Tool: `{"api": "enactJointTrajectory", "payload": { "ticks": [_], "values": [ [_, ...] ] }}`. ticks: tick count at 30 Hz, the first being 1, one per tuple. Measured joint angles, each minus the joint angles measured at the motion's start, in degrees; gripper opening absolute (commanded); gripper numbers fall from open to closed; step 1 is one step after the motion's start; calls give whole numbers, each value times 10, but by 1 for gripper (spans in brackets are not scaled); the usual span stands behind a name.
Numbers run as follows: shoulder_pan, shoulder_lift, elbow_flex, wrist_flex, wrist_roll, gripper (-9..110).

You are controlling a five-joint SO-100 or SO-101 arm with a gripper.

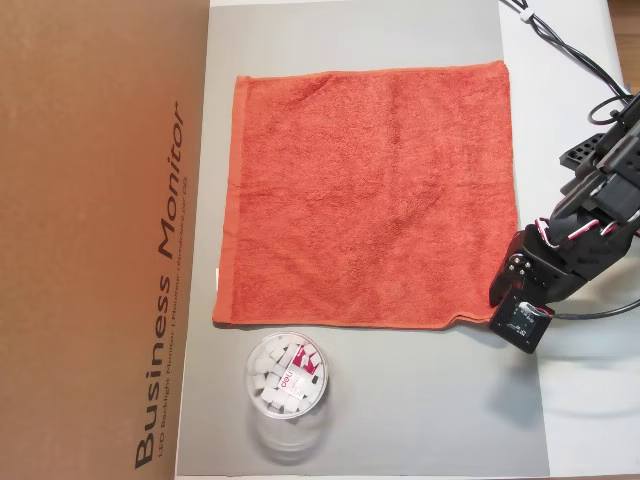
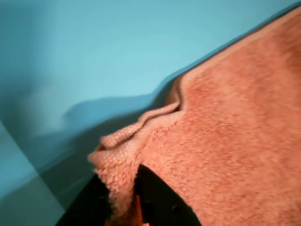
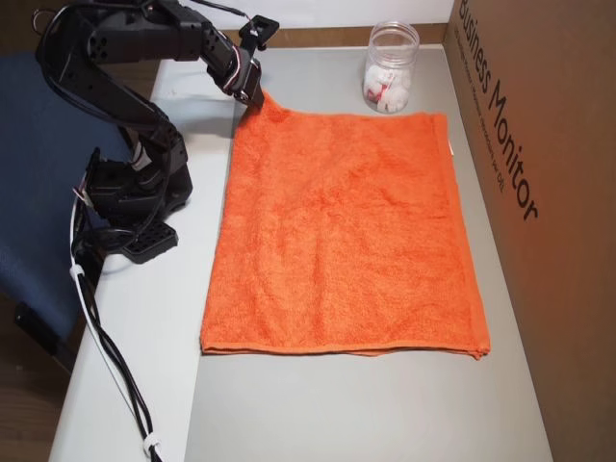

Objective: Fold the blanket.

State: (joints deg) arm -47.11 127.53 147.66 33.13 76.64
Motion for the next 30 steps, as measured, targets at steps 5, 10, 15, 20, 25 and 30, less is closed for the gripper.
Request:
{"api": "enactJointTrajectory", "payload": {
  "ticks": [5, 10, 15, 20, 25, 30],
  "values": [
    [28, 30, 0, 0, 0, 0],
    [56, 62, 1, 0, 0, 0],
    [88, 96, 1, 0, 0, 0],
    [132, 127, 1, 0, 0, 0],
    [177, 143, -12, 0, 0, 0],
    [220, 143, -54, 1, 0, 0]
  ]
}}
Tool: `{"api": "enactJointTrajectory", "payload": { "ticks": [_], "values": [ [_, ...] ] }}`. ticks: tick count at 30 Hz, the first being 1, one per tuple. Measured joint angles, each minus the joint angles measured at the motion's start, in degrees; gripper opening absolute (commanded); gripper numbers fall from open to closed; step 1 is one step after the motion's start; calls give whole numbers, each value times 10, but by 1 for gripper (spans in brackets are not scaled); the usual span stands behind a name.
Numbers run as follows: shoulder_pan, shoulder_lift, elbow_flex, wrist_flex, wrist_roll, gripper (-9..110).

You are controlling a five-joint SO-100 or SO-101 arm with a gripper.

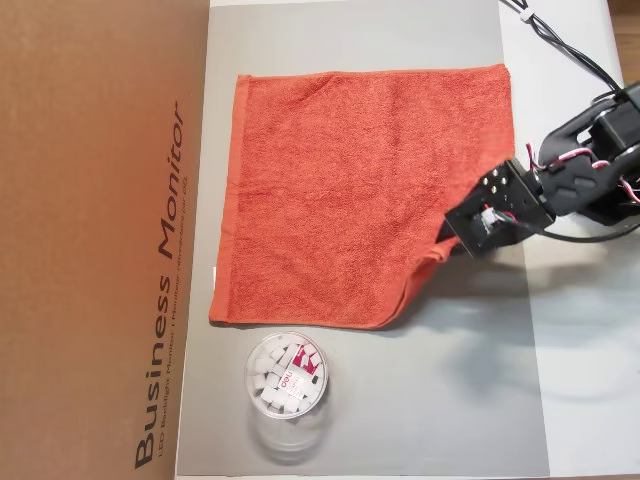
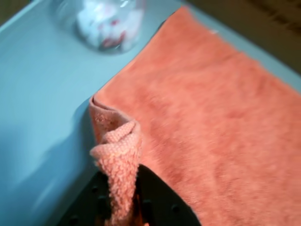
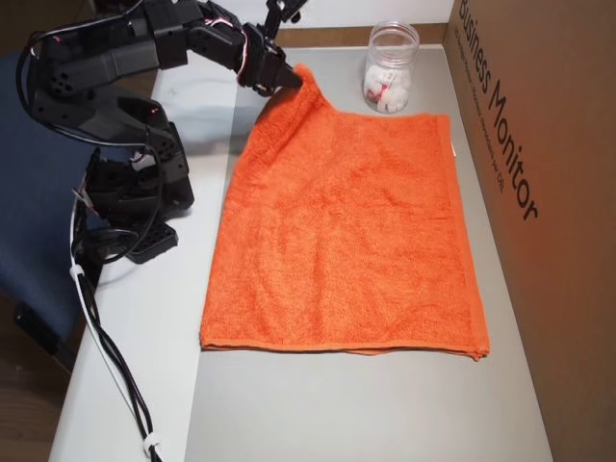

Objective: Fold the blanket.

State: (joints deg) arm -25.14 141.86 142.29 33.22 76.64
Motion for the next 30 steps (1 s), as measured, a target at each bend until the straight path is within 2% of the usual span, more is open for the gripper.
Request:
{"api": "enactJointTrajectory", "payload": {
  "ticks": [12, 30],
  "values": [
    [110, -76, -112, 0, 0, 0],
    [249, -301, -324, 0, 0, 0]
  ]
}}
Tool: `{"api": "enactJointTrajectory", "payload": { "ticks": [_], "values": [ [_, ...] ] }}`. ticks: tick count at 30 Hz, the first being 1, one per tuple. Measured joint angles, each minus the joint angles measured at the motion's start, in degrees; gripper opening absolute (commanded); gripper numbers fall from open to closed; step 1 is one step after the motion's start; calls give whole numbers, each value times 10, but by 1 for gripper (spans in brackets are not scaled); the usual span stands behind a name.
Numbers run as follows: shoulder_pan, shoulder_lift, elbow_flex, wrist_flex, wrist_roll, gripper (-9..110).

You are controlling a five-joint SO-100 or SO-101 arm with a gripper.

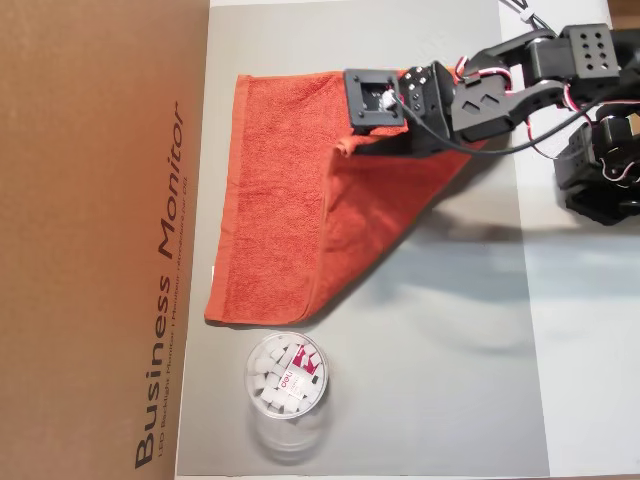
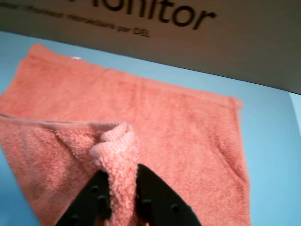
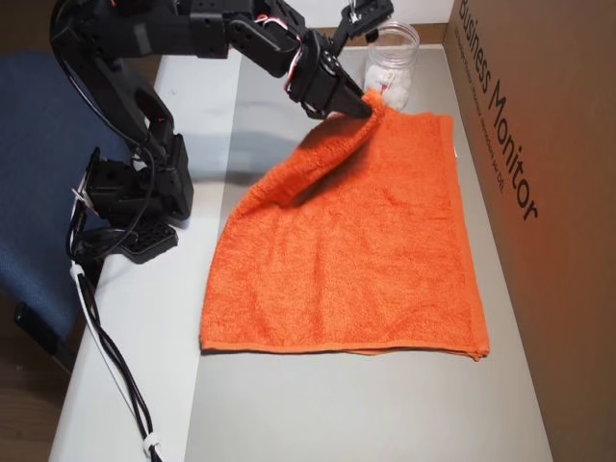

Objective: Fold the blanket.

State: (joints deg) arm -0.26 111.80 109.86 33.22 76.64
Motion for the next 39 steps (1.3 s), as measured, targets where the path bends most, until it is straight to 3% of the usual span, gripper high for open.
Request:
{"api": "enactJointTrajectory", "payload": {
  "ticks": [20, 39],
  "values": [
    [116, -214, -233, 0, 0, 0],
    [187, -371, -338, 0, 173, 0]
  ]
}}
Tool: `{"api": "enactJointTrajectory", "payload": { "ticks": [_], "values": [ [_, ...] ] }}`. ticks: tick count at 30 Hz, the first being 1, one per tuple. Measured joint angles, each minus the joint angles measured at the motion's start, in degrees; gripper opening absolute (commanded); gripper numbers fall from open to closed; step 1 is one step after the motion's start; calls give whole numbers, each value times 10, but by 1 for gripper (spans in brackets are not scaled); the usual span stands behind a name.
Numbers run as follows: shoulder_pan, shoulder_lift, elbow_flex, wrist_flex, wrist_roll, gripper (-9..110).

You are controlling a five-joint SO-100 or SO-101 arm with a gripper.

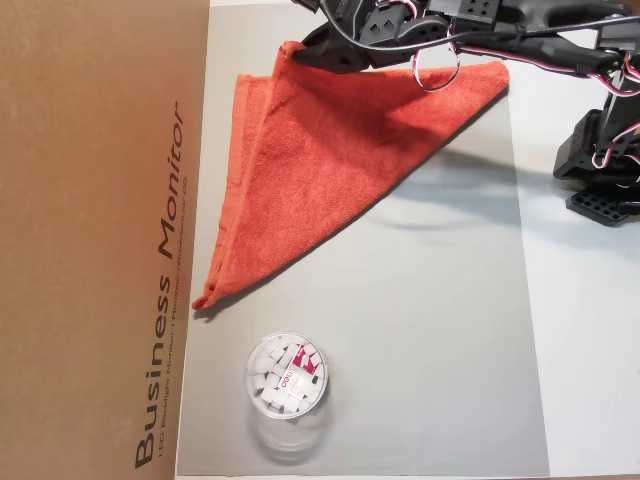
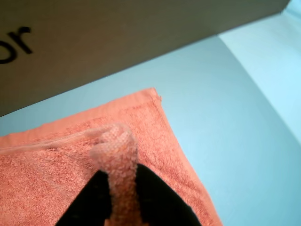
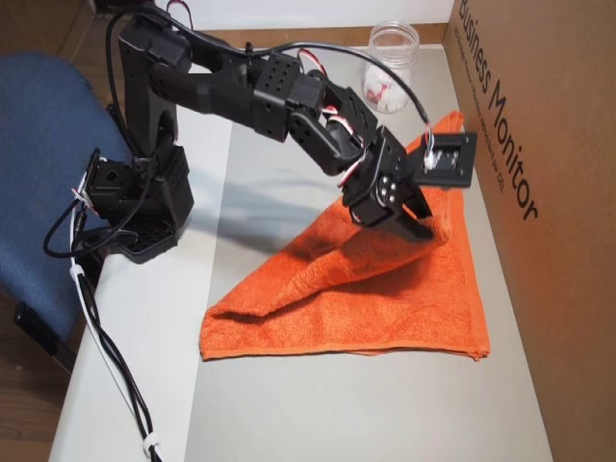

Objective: Fold the blanket.

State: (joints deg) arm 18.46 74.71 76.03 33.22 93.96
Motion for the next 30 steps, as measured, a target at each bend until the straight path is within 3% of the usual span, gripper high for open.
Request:
{"api": "enactJointTrajectory", "payload": {
  "ticks": [10, 22, 30],
  "values": [
    [-2, -38, 0, -9, 28, 0],
    [-6, -98, 0, -170, 29, 0],
    [11, -160, -51, -177, 25, 0]
  ]
}}
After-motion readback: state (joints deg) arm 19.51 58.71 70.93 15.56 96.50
